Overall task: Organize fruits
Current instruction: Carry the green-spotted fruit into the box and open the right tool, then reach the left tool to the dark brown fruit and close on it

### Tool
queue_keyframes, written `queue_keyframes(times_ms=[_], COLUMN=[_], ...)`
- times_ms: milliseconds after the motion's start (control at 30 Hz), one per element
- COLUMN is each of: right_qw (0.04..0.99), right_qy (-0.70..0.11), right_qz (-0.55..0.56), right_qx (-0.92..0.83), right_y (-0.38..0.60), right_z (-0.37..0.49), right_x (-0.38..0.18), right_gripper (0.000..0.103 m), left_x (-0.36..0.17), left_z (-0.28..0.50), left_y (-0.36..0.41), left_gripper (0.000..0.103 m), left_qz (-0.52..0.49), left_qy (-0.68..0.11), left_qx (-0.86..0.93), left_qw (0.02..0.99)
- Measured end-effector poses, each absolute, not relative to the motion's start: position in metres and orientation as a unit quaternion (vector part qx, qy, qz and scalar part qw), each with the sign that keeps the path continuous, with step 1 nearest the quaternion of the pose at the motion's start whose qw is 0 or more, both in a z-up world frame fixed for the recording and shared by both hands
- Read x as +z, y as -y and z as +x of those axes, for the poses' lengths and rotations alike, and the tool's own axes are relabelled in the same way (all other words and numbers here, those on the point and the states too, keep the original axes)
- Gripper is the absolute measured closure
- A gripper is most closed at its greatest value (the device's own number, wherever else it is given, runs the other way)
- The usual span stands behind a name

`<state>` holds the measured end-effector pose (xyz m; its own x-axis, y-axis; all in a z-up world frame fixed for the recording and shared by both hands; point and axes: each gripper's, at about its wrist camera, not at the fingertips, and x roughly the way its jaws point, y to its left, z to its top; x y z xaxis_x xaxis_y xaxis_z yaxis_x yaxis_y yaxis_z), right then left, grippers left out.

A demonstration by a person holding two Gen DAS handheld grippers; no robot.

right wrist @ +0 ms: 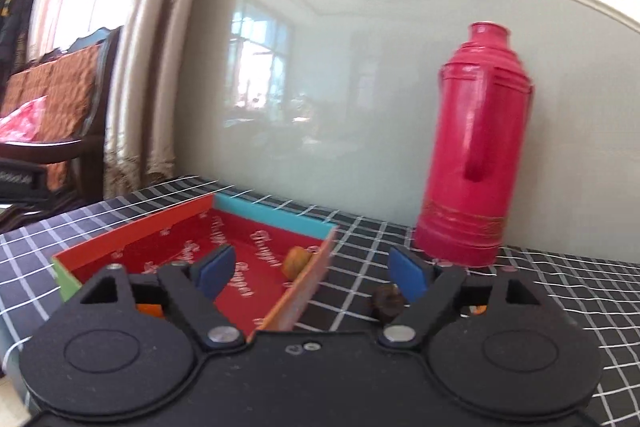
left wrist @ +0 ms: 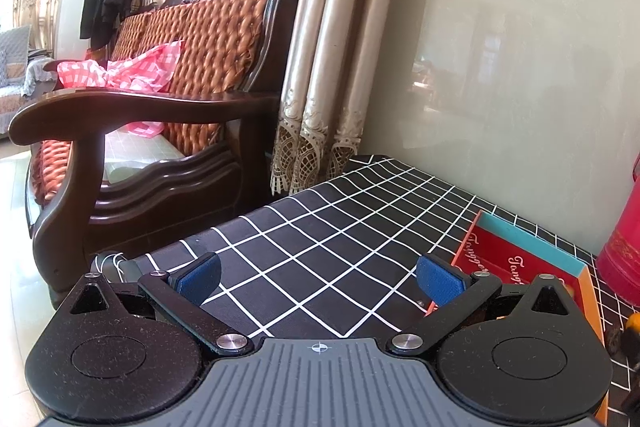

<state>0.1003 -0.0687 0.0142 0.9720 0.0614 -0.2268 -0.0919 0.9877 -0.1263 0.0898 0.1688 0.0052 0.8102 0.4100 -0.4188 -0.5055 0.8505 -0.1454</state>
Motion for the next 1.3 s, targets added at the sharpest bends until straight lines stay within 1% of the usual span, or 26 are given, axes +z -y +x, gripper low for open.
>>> queue_keyframes(times_ms=[67, 100, 133, 167, 533, 833, 1100, 1300], right_qw=[0.992, 0.992, 0.992, 0.992, 0.96, 0.912, 0.899, 0.897], right_qy=[-0.109, -0.108, -0.107, -0.106, -0.126, -0.11, -0.11, -0.1], right_qz=[-0.061, -0.057, -0.054, -0.053, 0.0, 0.006, 0.034, 0.045], right_qx=[0.008, -0.009, -0.029, -0.052, -0.248, -0.396, -0.422, -0.428], right_y=[0.077, 0.082, 0.087, 0.092, 0.172, 0.237, 0.27, 0.284], right_z=[0.101, 0.101, 0.101, 0.101, 0.101, 0.077, 0.06, 0.051], right_x=[0.016, 0.016, 0.016, 0.017, 0.022, 0.022, 0.021, 0.024], right_gripper=[0.022, 0.018, 0.009, 0.006, 0.006, 0.006, 0.006, 0.006], left_x=[0.005, 0.005, 0.006, 0.006, 0.011, 0.019, 0.014, -0.006], left_z=[0.091, 0.091, 0.091, 0.091, 0.1, 0.11, 0.135, 0.168], left_y=[-0.166, -0.164, -0.162, -0.159, -0.093, -0.001, 0.088, 0.114], left_gripper=[0.0, 0.0, 0.0, 0.0, 0.0, 0.0, 0.0, 0.001], left_qz=[-0.123, -0.121, -0.12, -0.118, -0.063, 0.003, 0.053, 0.058], left_qy=[-0.19, -0.189, -0.188, -0.186, -0.171, -0.17, -0.183, -0.216], left_qx=[0.24, 0.238, 0.235, 0.232, 0.138, 0.014, -0.063, -0.058], left_qw=[0.944, 0.945, 0.946, 0.948, 0.974, 0.985, 0.98, 0.973])
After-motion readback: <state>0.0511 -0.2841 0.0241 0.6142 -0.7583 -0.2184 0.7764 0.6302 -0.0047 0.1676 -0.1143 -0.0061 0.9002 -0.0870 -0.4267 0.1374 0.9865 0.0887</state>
